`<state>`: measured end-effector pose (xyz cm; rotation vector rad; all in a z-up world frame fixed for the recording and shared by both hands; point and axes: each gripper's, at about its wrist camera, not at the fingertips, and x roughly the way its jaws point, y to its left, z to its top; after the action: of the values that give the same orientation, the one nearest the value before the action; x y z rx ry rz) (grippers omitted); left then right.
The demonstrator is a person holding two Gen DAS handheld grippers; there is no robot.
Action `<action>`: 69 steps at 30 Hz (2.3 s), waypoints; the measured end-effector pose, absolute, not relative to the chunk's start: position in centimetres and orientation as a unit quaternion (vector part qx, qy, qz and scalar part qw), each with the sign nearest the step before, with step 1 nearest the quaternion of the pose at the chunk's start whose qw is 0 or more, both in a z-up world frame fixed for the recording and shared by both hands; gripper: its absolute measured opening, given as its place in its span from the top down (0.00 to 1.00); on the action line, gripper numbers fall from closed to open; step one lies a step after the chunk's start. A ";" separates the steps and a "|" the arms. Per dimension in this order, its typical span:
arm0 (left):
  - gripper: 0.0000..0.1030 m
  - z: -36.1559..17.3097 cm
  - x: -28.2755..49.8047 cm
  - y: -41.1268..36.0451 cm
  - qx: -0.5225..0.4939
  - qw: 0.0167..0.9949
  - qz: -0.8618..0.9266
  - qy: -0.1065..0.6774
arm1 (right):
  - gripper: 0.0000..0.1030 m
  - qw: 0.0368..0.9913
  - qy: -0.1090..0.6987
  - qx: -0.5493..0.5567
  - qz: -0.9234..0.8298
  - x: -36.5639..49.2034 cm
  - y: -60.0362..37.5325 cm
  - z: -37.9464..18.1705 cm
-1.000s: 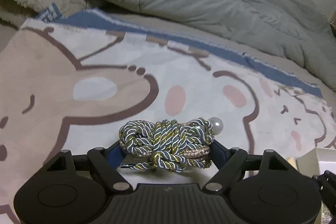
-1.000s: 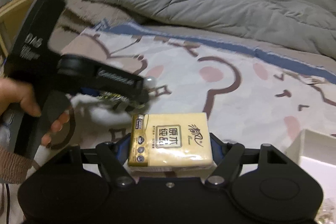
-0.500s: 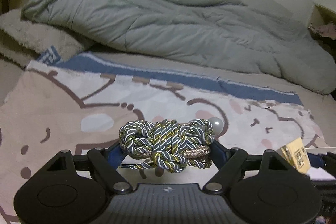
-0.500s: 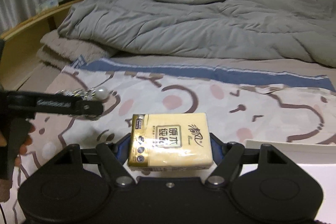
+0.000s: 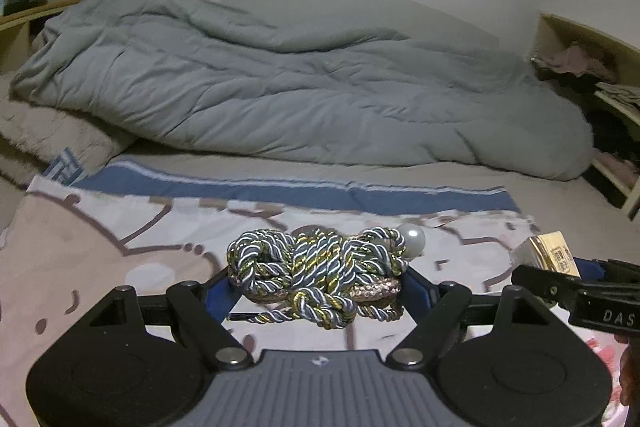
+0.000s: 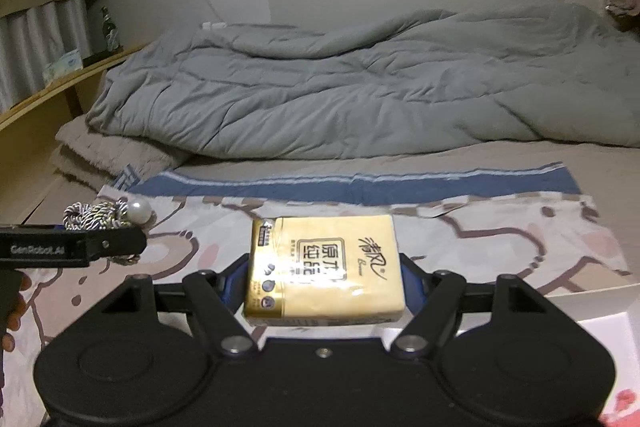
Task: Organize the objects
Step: 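Carry the cord bundle and tissue packet over the white tray with both tools, then lower the cord bundle and tissue packet into the tray and open both tools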
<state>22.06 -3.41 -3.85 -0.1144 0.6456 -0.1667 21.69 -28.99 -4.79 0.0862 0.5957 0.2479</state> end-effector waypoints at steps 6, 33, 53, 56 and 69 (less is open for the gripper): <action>0.20 -3.2 21.7 -6.3 -0.058 0.943 -0.118 0.305 | 0.28 0.956 0.274 0.046 0.099 20.7 -31.8 -3.2; 0.20 -5.9 23.8 -24.1 -0.025 0.889 -0.294 0.350 | 0.28 0.951 0.288 0.097 -0.051 19.4 -47.7 -5.7; 0.00 -12.3 24.0 -29.7 0.008 0.869 -0.323 0.375 | 0.27 0.932 0.342 0.104 -0.053 20.3 -49.8 -10.4; 0.00 -13.2 24.2 -29.4 0.007 0.864 -0.320 0.388 | 0.06 0.929 0.352 0.093 -0.070 20.6 -49.6 -11.0; 0.00 -12.9 23.6 -29.0 0.029 0.864 -0.322 0.386 | 0.05 0.926 0.359 0.089 -0.079 20.4 -49.9 -11.0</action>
<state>23.63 -28.99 -12.88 0.0600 0.8082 -0.6751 20.36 -49.91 -11.01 0.1821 0.7361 -0.1616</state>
